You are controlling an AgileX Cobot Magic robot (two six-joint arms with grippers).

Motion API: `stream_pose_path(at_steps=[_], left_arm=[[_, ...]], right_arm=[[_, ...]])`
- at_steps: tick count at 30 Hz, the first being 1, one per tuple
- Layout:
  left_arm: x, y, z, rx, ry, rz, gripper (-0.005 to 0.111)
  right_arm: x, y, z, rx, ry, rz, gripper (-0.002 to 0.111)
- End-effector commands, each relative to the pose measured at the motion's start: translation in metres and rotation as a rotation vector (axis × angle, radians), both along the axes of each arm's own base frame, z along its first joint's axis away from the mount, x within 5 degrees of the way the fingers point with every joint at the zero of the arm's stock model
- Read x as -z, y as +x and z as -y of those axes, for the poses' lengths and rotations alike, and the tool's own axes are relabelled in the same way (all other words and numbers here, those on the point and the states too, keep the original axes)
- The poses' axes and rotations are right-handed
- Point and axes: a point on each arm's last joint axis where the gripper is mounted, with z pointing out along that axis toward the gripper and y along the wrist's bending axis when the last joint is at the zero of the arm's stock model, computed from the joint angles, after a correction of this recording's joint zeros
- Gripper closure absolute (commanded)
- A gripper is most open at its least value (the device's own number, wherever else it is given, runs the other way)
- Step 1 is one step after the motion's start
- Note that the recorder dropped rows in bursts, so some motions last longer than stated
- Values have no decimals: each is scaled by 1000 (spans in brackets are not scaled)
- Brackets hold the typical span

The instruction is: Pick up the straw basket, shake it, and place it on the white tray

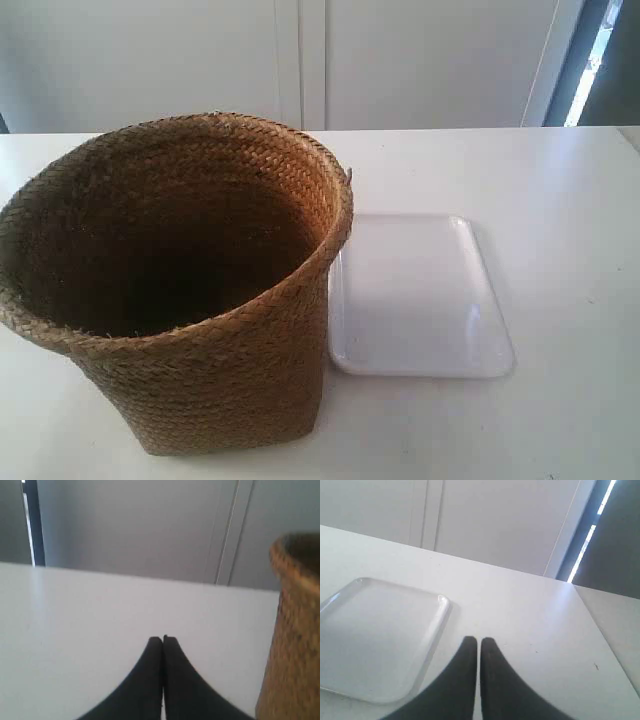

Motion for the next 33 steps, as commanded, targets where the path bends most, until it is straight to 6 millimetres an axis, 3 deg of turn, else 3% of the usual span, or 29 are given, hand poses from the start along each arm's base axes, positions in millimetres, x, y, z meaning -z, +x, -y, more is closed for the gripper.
stream_pose_path(at_steps=[1,4,6,10,11,14,18,22,24,26,27,28,29,30,31,32,33], left_arm=[[-23,-4,-2,-15,-62,277,107],[-44,-13,-4,-38,-41,531,107],[-52,-19,-8,-58,-123,652,107],[-48,-18,-23,-124,-551,628,107],[-47,-18,-27,-175,-580,600,107],[-41,-18,-31,-261,-428,544,107],[-27,0,-17,-161,-210,276,107],[2,15,0,2,-278,-109,107],[3,19,2,13,-295,-169,107],[-31,27,-3,-20,-262,-72,107],[-73,34,-10,-67,-139,51,107],[-96,38,-13,-100,-64,113,107],[-140,51,-17,-132,51,175,107],[-154,59,-17,-130,68,172,107],[-183,89,-18,-100,57,118,107],[-191,104,-19,-86,75,86,107],[-207,143,-19,-10,72,24,107]], right_arm=[[1,0,0,7,8,4,105],[1,0,0,7,8,4,105],[1,0,0,7,8,4,105],[1,0,0,7,8,4,105],[1,0,0,7,8,4,105],[1,0,0,7,8,4,105],[1,0,0,7,8,4,105],[1,0,0,7,8,4,105],[1,0,0,7,8,4,105],[1,0,0,7,8,4,105],[1,0,0,7,8,4,105],[1,0,0,7,8,4,105],[1,0,0,7,8,4,105],[1,0,0,7,8,4,105],[1,0,0,7,8,4,105],[1,0,0,7,8,4,105],[1,0,0,7,8,4,105]])
